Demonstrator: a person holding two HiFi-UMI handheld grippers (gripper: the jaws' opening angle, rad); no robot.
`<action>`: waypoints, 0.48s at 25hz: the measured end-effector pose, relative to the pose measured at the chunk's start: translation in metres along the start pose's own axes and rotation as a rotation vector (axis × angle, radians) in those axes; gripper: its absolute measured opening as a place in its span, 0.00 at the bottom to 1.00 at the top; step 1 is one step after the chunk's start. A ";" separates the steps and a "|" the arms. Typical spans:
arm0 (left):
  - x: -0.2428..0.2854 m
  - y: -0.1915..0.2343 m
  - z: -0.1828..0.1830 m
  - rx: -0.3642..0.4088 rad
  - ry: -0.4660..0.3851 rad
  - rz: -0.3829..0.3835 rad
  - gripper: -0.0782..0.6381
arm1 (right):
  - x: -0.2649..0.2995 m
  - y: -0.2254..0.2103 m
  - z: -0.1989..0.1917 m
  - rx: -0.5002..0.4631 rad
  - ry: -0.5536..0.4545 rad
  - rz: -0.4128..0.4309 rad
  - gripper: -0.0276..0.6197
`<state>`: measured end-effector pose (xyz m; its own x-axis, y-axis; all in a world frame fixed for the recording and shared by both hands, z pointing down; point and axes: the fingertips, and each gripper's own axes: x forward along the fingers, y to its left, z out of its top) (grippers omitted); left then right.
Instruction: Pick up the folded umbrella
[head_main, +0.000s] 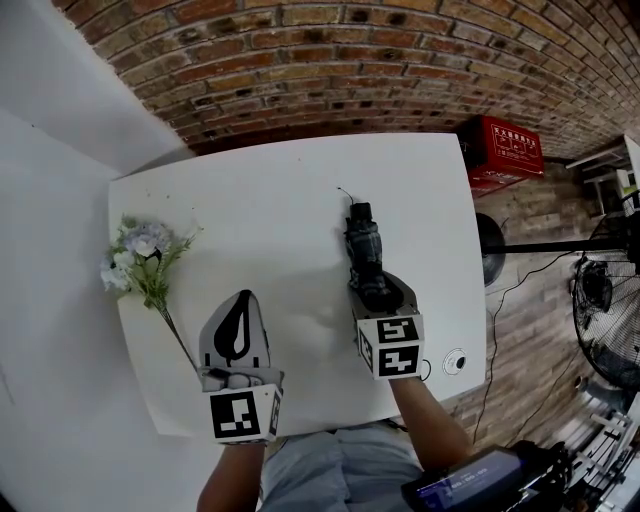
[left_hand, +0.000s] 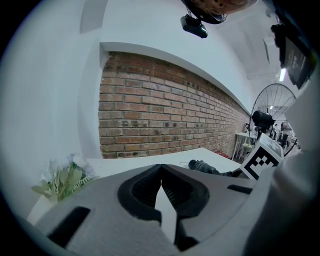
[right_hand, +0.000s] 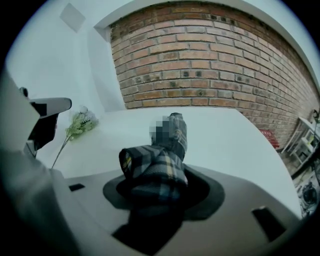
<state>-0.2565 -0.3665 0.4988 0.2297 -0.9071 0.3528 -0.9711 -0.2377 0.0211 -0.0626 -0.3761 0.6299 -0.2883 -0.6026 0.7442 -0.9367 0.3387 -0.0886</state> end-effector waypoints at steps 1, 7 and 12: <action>0.000 0.000 0.000 0.000 -0.001 0.001 0.12 | 0.000 0.000 0.000 0.003 -0.003 -0.001 0.36; -0.001 0.002 -0.001 0.001 -0.007 0.006 0.12 | 0.000 0.002 0.000 0.015 -0.019 0.012 0.35; -0.003 0.001 0.001 0.004 -0.011 0.009 0.12 | -0.002 0.003 0.001 0.016 -0.037 0.022 0.35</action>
<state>-0.2579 -0.3644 0.4965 0.2213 -0.9131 0.3425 -0.9730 -0.2305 0.0142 -0.0650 -0.3744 0.6272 -0.3155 -0.6218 0.7168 -0.9331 0.3406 -0.1152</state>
